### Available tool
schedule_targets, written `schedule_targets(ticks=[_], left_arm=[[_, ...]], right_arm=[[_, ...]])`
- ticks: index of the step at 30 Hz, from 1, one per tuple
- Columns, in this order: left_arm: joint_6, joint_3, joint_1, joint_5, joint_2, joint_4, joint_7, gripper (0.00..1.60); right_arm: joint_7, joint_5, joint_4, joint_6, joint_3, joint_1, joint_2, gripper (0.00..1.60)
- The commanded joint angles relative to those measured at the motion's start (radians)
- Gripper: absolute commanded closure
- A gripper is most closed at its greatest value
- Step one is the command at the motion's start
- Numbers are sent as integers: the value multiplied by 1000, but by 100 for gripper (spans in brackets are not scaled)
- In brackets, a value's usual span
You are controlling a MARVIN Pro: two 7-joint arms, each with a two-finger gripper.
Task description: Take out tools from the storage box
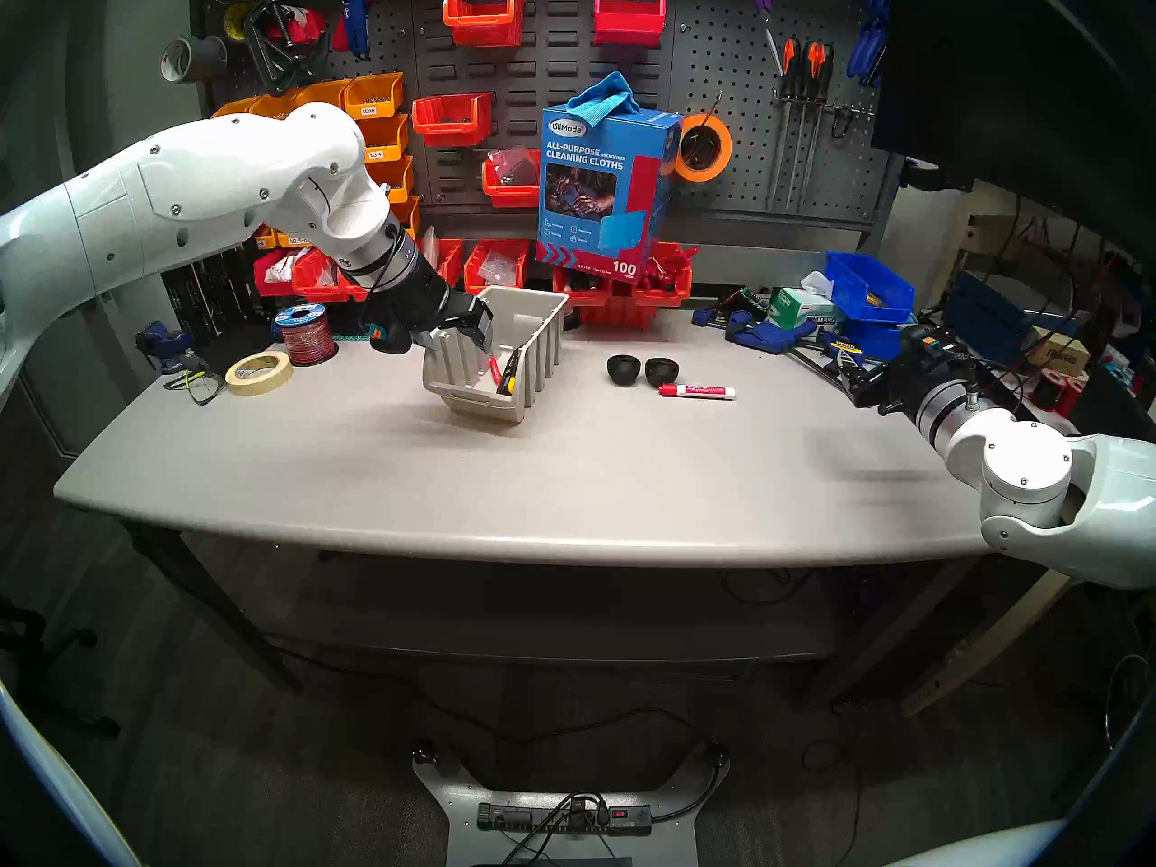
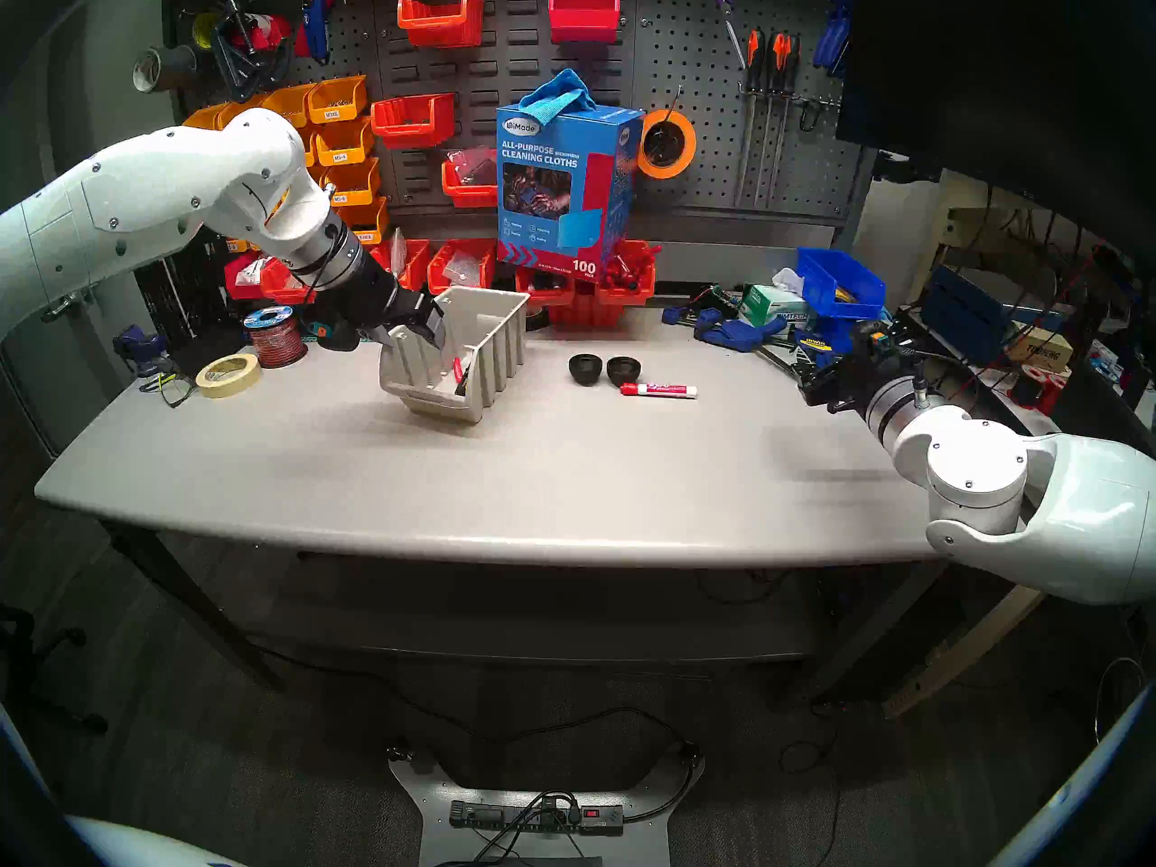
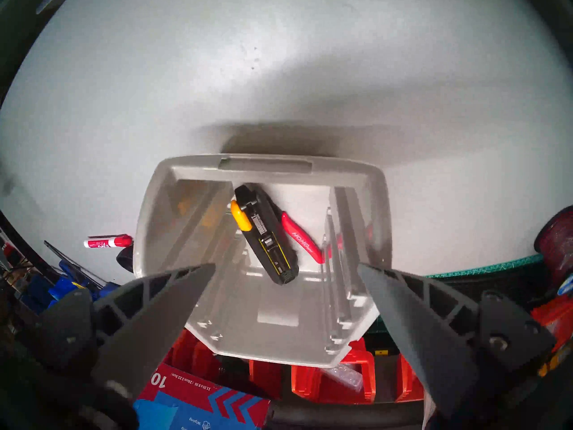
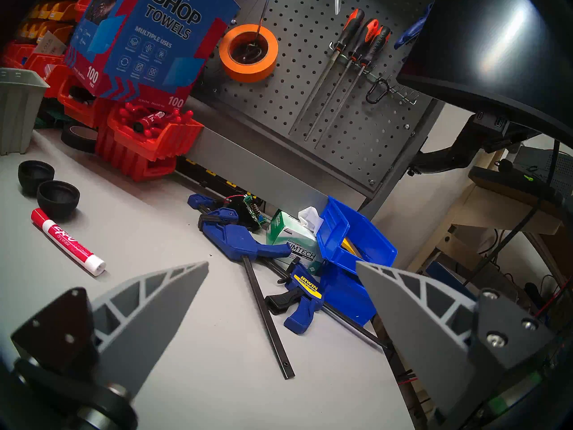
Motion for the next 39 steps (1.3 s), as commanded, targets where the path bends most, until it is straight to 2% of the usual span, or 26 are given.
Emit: schedule_targets(ticks=[1,12,24,32,39], left_arm=[[3,-12,-63,34,-48,9,37,0],[3,24,-51,86,-87,54,109,0],[3,123,-13,152,-143,97,190,0],[3,177,-7,197,-196,121,280,0],[3,192,-17,223,-223,147,349,0]], right_arm=[[-3,0,3,-3,9,13,-2,0],[-4,0,3,-6,8,13,-4,0],[-4,1,3,-8,6,13,-6,0],[-4,1,4,-10,5,14,-8,0],[-5,1,4,-12,4,14,-9,0]])
